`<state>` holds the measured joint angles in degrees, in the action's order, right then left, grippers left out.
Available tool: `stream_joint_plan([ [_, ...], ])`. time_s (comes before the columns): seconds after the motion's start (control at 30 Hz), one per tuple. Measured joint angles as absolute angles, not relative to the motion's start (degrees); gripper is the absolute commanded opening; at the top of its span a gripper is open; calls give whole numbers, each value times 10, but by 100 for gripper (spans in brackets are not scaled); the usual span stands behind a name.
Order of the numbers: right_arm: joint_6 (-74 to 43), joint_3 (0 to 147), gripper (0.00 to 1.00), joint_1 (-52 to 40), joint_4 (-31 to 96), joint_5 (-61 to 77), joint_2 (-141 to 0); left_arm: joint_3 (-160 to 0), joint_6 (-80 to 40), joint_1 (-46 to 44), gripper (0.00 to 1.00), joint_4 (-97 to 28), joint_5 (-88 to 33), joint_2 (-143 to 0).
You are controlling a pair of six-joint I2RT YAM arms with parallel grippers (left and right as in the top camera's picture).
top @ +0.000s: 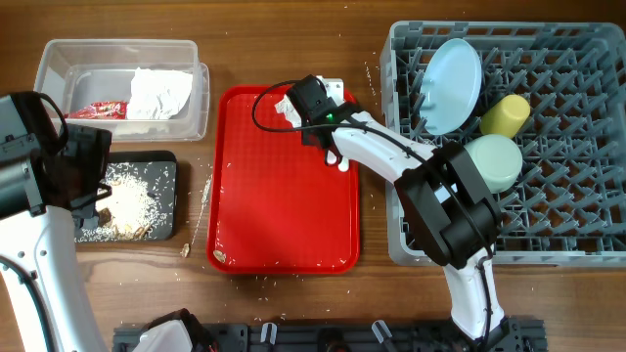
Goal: Sort waste into correct bins and load items into the dishwasher rack
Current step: 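Reach the right gripper to the white fork on the red tray and grasp it, then carry the fork to the rack and insert it upright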
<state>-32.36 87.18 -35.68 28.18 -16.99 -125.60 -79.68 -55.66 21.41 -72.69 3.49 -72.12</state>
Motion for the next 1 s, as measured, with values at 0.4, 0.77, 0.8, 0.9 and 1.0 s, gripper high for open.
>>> stream_joint_plan([
  [0.4, -329, 876, 11, -357, 307, -162, -1254, -797, -557, 214, 100, -727, 35, -721],
  [0.77, -327, 876, 9, -355, 330, -148, -1225, -797, -557, 214, 100, -727, 35, -721],
  [0.8, -327, 876, 9, -355, 332, -148, -1212, -797, -557, 214, 100, -727, 35, -721],
  [0.9, -321, 876, 10, -353, 342, -146, -1167, -797, -557, 214, 100, -727, 35, -721],
  [1.0, -314, 876, 11, -341, 349, -147, -1125, -797, -557, 214, 100, -727, 35, -721],
])
